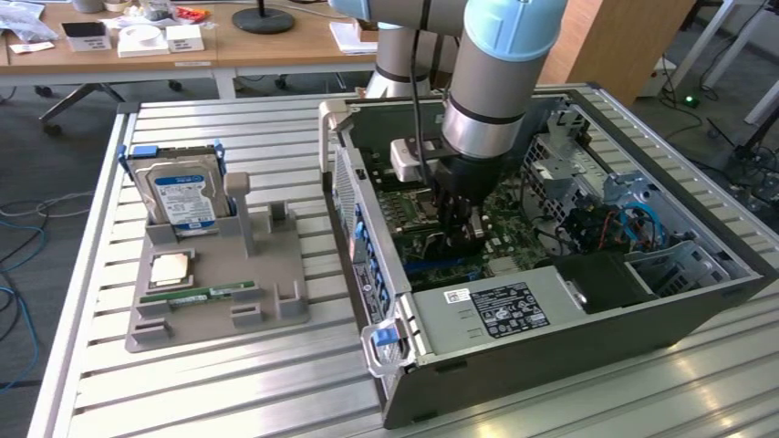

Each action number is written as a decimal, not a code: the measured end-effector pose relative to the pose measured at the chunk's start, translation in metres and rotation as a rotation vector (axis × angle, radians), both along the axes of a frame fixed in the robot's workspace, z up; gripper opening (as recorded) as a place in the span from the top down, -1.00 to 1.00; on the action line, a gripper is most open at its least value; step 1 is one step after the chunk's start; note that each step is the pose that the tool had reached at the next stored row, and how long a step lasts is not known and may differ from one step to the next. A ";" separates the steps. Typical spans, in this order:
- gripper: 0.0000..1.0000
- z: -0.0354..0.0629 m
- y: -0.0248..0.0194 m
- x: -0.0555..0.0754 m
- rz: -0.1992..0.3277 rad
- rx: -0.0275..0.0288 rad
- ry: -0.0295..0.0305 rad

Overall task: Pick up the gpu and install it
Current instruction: 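Insert the gpu into the slot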

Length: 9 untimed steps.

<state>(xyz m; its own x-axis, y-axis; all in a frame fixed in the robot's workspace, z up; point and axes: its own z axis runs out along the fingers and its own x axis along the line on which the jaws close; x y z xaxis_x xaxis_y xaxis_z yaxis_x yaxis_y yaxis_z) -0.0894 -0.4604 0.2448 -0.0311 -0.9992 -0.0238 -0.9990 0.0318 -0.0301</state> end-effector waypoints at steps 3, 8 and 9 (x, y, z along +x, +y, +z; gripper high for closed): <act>0.48 0.0000 0.0000 0.000 0.000 -0.0001 -0.0014; 0.48 0.0001 0.0000 -0.002 0.002 -0.0001 -0.0046; 0.48 0.0000 0.0000 -0.002 0.002 0.0000 -0.0053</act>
